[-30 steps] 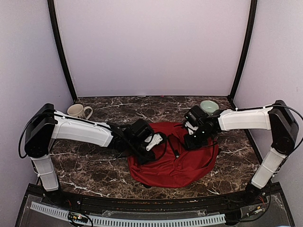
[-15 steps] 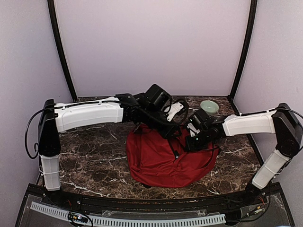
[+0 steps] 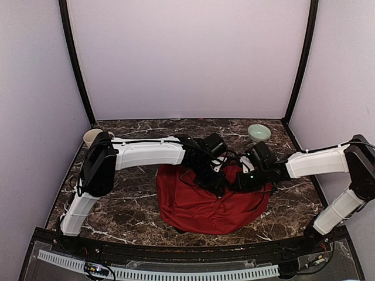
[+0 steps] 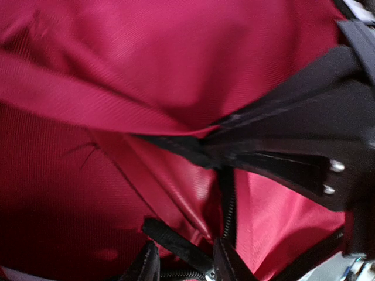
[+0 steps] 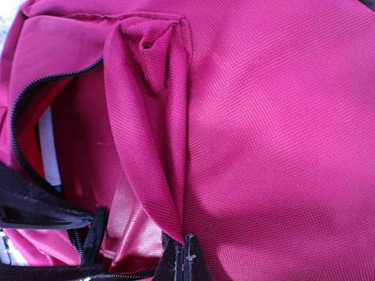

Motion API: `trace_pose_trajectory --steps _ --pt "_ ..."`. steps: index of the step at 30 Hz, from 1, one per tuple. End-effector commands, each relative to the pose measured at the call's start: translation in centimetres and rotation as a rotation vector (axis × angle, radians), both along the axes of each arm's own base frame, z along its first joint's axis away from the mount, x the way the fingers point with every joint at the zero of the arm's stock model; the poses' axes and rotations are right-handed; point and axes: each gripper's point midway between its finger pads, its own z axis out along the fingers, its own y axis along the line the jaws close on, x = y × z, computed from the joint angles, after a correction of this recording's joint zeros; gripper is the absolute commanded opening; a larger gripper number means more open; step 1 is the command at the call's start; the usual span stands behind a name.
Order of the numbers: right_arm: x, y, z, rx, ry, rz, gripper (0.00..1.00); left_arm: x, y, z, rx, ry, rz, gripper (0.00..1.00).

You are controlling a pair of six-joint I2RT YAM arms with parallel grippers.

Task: Pack the student bag
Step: Grab the upper front pocket of the student bag.

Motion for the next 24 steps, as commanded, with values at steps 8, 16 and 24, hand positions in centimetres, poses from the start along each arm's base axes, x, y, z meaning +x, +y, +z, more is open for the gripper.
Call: trace_pose_trajectory --steps 8,16,24 --pt "-4.0 -1.8 -3.7 -0.006 0.159 0.087 0.00 -2.3 -0.1 -1.8 0.118 0.133 0.167 0.34" --pt "-3.7 -1.6 -3.0 0.028 0.161 0.116 0.00 -2.1 -0.9 -2.8 0.163 0.170 0.225 0.27" --pt "-2.1 -1.5 -1.9 0.074 0.163 0.088 0.00 -1.7 0.7 -2.4 0.221 0.138 0.264 0.08"
